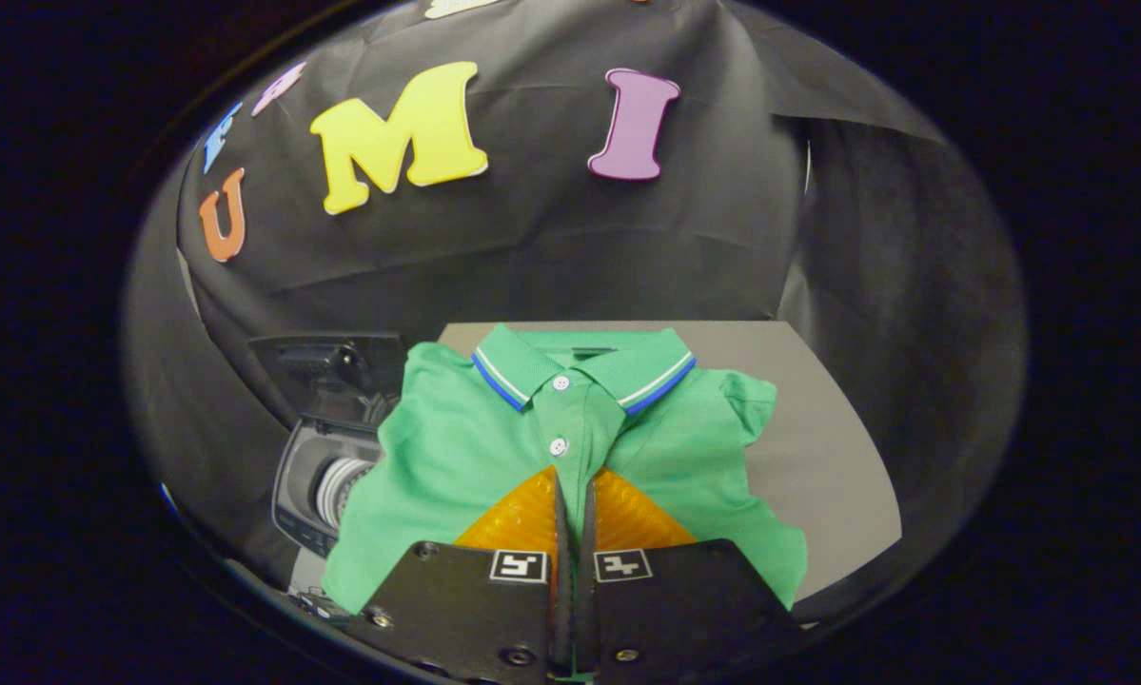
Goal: Put the clothes into the washing machine and then close the washing machine lid.
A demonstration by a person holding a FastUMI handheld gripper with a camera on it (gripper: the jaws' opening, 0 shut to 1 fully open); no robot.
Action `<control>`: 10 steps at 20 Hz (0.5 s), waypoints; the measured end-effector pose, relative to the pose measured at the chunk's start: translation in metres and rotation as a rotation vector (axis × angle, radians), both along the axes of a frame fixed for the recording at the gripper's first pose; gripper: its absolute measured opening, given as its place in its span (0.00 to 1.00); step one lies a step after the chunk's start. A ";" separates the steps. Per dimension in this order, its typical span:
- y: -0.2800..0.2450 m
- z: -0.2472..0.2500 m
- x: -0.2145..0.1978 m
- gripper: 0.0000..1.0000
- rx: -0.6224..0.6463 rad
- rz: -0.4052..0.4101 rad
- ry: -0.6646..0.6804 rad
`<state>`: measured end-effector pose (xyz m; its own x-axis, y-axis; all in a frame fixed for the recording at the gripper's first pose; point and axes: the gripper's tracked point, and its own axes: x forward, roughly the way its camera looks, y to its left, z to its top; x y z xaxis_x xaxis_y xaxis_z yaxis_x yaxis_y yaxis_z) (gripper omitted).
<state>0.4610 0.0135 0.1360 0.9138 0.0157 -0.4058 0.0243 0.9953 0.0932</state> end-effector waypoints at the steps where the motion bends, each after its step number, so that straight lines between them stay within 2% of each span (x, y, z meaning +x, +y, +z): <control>1: 0.003 0.009 -0.007 0.05 0.013 0.011 -0.027; 10: 0.063 0.118 -0.086 0.05 0.112 0.118 -0.298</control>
